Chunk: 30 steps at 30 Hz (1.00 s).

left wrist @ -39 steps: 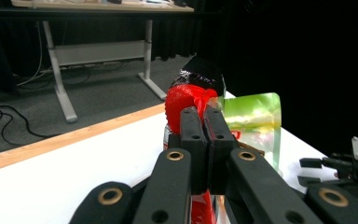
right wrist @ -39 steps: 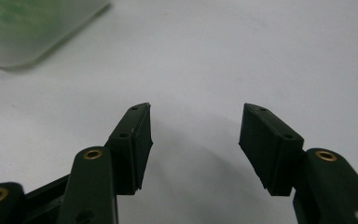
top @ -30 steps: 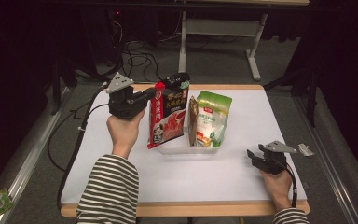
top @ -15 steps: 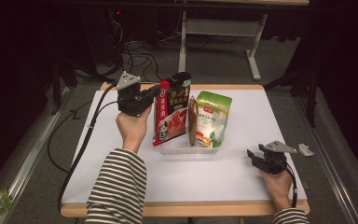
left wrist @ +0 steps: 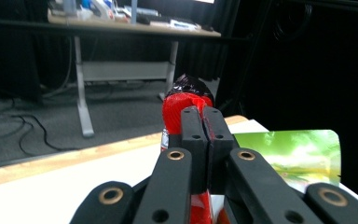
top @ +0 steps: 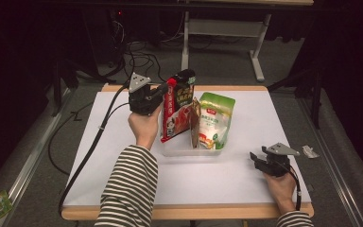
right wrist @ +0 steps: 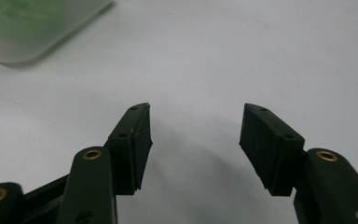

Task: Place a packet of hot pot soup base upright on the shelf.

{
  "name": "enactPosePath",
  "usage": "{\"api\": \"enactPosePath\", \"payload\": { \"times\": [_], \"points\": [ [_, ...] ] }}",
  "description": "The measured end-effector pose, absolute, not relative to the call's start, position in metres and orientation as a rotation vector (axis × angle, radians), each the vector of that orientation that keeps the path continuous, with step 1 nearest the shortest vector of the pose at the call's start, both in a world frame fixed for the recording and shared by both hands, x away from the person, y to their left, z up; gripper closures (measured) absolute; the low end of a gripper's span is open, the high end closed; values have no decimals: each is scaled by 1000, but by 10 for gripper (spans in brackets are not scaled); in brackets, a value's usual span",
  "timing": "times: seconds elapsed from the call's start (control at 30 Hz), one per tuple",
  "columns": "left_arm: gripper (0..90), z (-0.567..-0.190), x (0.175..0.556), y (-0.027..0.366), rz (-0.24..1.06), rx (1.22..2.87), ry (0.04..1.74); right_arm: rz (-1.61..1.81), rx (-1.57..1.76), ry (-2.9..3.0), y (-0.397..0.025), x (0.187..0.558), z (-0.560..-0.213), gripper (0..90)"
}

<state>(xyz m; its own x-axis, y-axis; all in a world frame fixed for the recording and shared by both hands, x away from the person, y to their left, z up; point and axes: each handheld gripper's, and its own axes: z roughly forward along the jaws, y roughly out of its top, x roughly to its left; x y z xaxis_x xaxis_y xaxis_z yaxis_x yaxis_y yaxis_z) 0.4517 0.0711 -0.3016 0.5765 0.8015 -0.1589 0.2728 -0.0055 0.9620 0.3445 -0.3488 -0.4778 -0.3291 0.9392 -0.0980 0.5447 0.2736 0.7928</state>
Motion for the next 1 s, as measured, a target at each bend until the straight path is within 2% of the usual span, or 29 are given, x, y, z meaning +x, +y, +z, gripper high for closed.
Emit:
{"api": "enactPosePath", "payload": {
  "times": [0.4,0.8,1.0],
  "points": [
    [889,-326,444,69,529,1643,906,892,1327,1982,-348,345,-478,441],
    [877,-327,435,79,490,1736,915,883,1321,1987,-347,345,-478,440],
    [896,-327,426,80,542,1786,906,883,1322,1986,-347,345,-478,441]
  ]
}}
